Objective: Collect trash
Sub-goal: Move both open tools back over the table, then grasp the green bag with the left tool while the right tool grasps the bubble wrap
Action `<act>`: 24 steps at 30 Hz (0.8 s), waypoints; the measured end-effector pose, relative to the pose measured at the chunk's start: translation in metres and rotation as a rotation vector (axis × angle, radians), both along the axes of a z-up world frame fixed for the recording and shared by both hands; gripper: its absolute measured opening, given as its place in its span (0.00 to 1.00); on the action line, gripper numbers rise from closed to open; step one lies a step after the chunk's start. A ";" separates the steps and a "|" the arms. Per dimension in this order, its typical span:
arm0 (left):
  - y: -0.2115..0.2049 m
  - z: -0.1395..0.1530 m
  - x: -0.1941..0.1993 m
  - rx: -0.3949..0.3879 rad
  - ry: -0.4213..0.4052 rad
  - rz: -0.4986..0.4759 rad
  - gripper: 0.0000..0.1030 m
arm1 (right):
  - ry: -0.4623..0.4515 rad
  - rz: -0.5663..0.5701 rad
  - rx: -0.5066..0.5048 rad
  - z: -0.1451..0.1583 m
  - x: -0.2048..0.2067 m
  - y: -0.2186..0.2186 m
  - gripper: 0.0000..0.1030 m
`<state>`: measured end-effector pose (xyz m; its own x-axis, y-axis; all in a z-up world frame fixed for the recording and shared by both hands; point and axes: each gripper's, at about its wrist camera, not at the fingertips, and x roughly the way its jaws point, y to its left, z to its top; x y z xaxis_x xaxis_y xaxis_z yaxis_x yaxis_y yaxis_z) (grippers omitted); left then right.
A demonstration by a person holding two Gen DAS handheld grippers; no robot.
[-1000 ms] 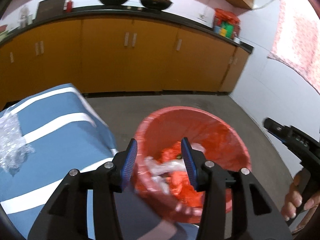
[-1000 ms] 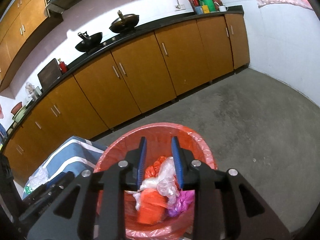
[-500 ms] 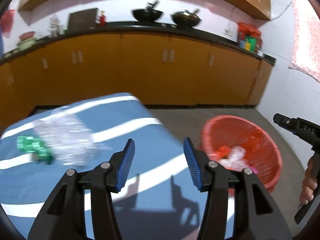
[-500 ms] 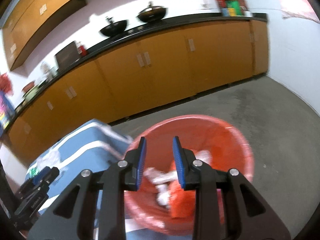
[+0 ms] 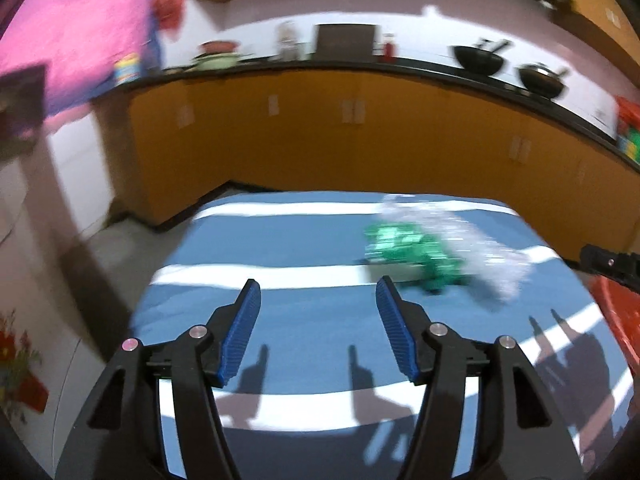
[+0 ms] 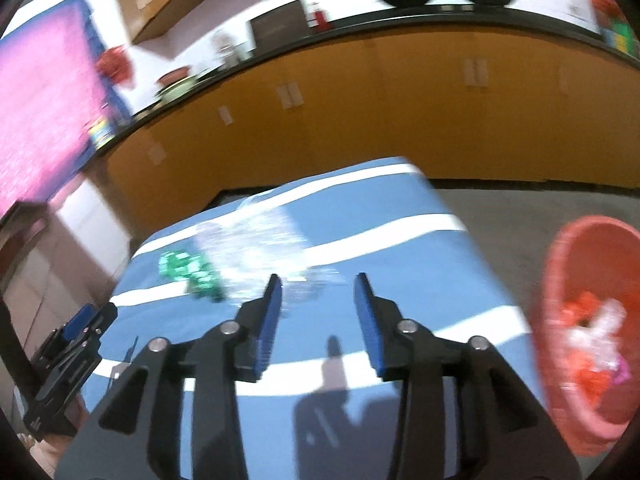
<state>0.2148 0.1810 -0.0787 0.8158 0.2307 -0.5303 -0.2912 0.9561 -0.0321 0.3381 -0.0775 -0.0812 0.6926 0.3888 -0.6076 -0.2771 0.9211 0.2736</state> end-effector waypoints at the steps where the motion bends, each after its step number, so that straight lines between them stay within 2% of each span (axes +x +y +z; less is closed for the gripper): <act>1: 0.008 -0.001 -0.003 -0.007 0.000 0.023 0.60 | -0.009 0.028 -0.008 -0.001 0.002 0.016 0.47; 5: 0.031 -0.002 -0.011 -0.021 -0.007 0.083 0.62 | -0.033 0.083 -0.069 -0.008 0.010 0.059 0.52; 14: 0.063 -0.008 -0.015 -0.066 -0.010 0.129 0.63 | -0.028 0.084 -0.214 -0.035 0.027 0.089 0.52; 16: 0.062 -0.008 -0.012 -0.066 -0.014 0.126 0.63 | -0.004 0.074 -0.247 -0.043 0.030 0.090 0.29; 17: 0.061 -0.007 -0.010 -0.064 -0.015 0.122 0.63 | 0.012 0.073 -0.260 -0.046 0.031 0.091 0.26; 18: 0.061 -0.007 -0.010 -0.065 -0.014 0.117 0.63 | 0.023 0.073 -0.263 -0.049 0.031 0.091 0.18; 24: 0.040 -0.007 0.002 -0.074 -0.013 0.055 0.68 | 0.025 0.014 -0.206 -0.044 0.028 0.071 0.13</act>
<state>0.2170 0.2211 -0.0857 0.8099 0.2355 -0.5372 -0.3420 0.9336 -0.1064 0.3663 -0.0070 -0.1252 0.6720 0.2641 -0.6918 -0.2858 0.9544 0.0867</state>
